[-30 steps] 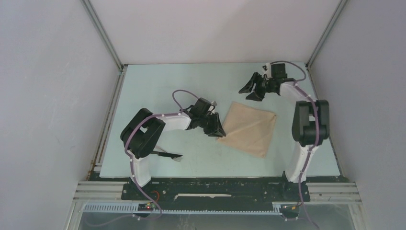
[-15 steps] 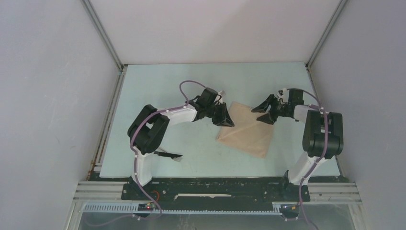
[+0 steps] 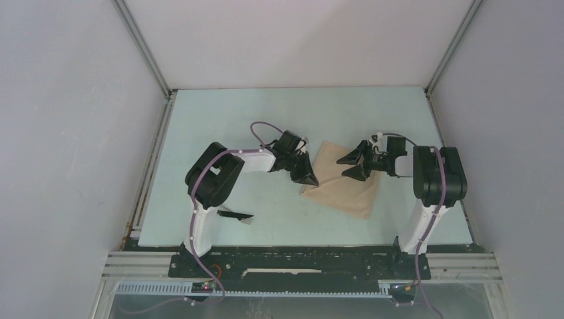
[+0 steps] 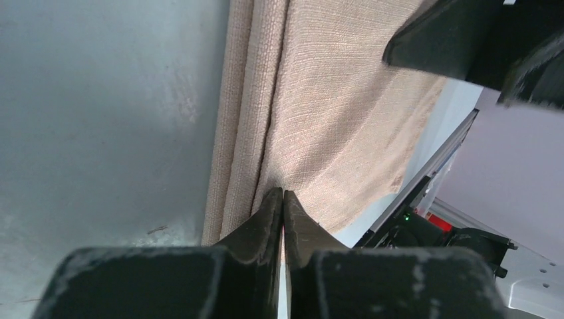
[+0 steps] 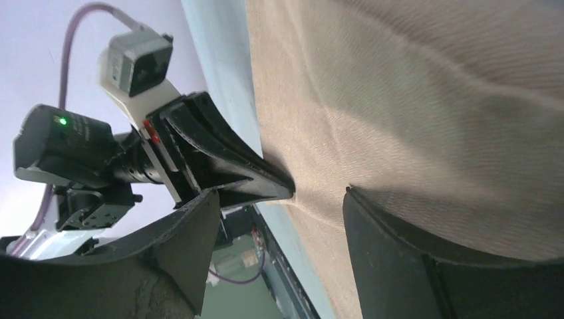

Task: Fold the napkin into a case and place the utensils inside
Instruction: Smooth out the upper triangle-folded napkin at the center of the board, then move the top corner of the square-folded napkin to the center of the board.

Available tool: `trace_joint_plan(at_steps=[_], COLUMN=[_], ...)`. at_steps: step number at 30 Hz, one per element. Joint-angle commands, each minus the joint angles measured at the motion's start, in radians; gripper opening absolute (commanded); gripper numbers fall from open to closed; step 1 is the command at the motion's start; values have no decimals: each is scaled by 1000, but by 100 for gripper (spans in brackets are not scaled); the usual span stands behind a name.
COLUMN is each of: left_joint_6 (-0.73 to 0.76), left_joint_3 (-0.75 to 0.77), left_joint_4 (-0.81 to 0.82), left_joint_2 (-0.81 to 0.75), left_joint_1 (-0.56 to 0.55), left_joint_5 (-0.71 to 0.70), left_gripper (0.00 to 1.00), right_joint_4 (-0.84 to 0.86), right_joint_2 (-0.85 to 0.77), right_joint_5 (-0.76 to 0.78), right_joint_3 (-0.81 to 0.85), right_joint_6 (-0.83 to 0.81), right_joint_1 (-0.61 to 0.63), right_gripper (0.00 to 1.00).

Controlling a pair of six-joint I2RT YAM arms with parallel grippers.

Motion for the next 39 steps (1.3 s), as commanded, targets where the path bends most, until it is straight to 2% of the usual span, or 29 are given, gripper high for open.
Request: trace_joint_plan(at_steps=[1, 12, 19, 23, 25, 27, 31, 33, 36, 39], left_joint_6=[1, -1, 2, 11, 13, 12, 18, 28, 63, 92], left_joint_3=[-33, -96, -83, -68, -54, -45, -34, -38, -69, -109], left_joint_4=[1, 1, 2, -8, -19, -25, -43, -65, -95, -112], left_joint_2=[17, 14, 4, -10, -24, -51, -144, -191, -255, -287], left_joint_1=[19, 44, 45, 45, 45, 45, 44, 45, 45, 46], left_joint_5=[-28, -53, -47, -41, -33, -24, -10, -14, -47, -88], left_gripper=[6, 1, 1, 2, 4, 8, 22, 30, 41, 45], right_joint_4=[88, 140, 135, 41, -93, -287, -619, -656, -640, -546], right_joint_2=[8, 23, 105, 121, 86, 14, -181, -240, -246, -190], right_joint_5=[12, 38, 26, 12, 42, 137, 482, 557, 527, 488], right_joint_3=[-2, 1, 98, 192, 253, 308, 400, 402, 403, 401], right_joint_6=[-9, 55, 77, 60, -8, -109, -283, -281, -225, -141], right_joint_1=[-89, -245, -336, -375, -380, -379, -295, -216, -79, 35], right_gripper=[76, 75, 76, 76, 76, 76, 78, 78, 78, 76])
